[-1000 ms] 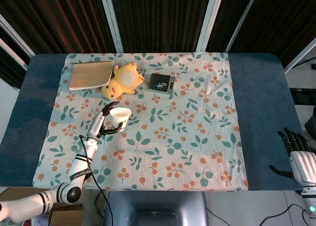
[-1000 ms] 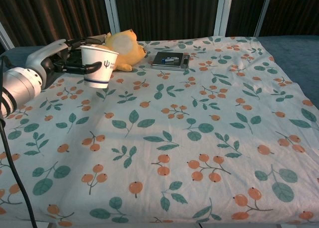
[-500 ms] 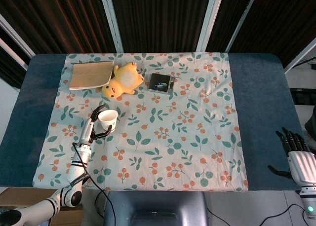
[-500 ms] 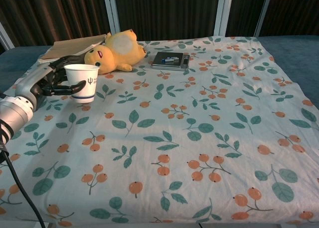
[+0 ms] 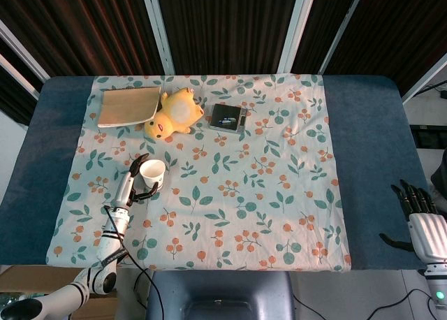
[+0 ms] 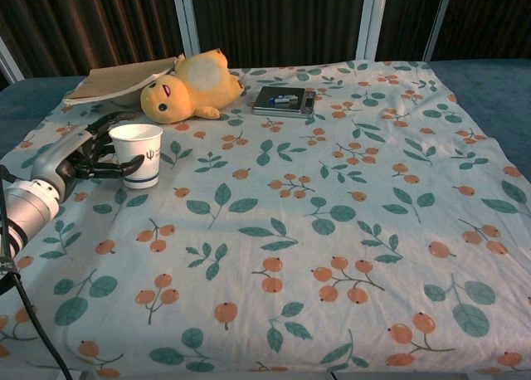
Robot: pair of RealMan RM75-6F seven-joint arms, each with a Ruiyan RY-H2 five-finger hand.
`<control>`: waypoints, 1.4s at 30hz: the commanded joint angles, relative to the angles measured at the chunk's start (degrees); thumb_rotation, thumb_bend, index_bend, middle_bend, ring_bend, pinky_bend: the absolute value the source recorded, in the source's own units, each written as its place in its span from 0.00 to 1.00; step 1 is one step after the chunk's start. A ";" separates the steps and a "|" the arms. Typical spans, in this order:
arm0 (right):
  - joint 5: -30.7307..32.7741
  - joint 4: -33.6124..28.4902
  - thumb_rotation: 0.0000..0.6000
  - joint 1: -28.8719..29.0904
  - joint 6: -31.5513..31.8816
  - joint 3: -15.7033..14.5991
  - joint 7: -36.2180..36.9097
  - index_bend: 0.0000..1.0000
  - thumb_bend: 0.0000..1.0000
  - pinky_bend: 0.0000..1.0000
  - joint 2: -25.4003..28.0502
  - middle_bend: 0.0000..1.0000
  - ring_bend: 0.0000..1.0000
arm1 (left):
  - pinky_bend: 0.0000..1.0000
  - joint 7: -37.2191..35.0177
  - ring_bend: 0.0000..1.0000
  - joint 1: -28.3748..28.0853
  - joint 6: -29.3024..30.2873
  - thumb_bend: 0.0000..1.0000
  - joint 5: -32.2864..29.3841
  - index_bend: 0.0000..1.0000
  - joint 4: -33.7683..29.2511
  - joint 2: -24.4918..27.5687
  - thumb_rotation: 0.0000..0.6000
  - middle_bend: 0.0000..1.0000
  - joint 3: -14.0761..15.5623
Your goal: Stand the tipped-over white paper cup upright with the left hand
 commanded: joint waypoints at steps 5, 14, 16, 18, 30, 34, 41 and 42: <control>0.03 0.08 1.00 -0.10 0.08 -0.10 0.00 0.00 0.00 0.00 -0.14 0.00 0.00 | 0.11 -2.42 0.00 0.29 0.36 0.34 1.53 0.00 -0.38 0.54 1.00 0.06 0.97; 0.39 0.12 1.00 -0.19 0.31 0.15 0.35 0.00 0.00 0.00 0.10 0.00 0.00 | 0.08 -2.94 0.00 1.60 7.61 0.34 6.65 0.00 -5.37 3.93 1.00 0.00 2.87; 0.40 0.24 1.00 -0.29 0.51 0.19 0.64 0.00 0.00 0.00 0.21 0.00 0.00 | 0.07 -0.97 0.00 2.49 11.04 0.34 8.66 0.00 -9.17 6.83 1.00 0.00 3.53; 0.47 0.37 1.00 -0.46 0.87 0.30 0.95 0.00 0.00 0.00 0.31 0.00 0.00 | 0.06 3.33 0.00 3.68 14.71 0.33 10.64 0.00 -13.75 11.04 1.00 0.00 4.08; 1.17 3.68 1.00 -1.28 4.30 1.75 -2.13 0.00 0.00 0.00 -2.36 0.00 0.00 | 0.00 47.95 0.00 15.52 20.62 0.39 11.65 0.00 -37.86 41.95 1.00 0.00 12.28; 0.77 3.68 1.00 -1.72 5.38 1.67 -2.55 0.00 0.00 0.00 -3.03 0.00 0.00 | 0.00 50.65 0.00 20.35 25.66 0.39 11.09 0.00 -33.39 39.65 1.00 0.00 13.73; 1.05 4.19 1.00 -2.38 5.77 1.50 -2.77 0.00 0.00 0.00 -3.40 0.00 0.00 | 0.00 45.48 0.00 25.11 27.95 0.39 10.10 0.00 -23.06 34.97 1.00 0.00 15.17; 1.20 4.34 1.00 -2.44 5.70 1.53 -2.50 0.00 0.00 0.00 -3.39 0.00 0.00 | 0.00 44.39 0.00 25.51 28.13 0.39 10.04 0.00 -22.02 34.66 1.00 0.00 15.13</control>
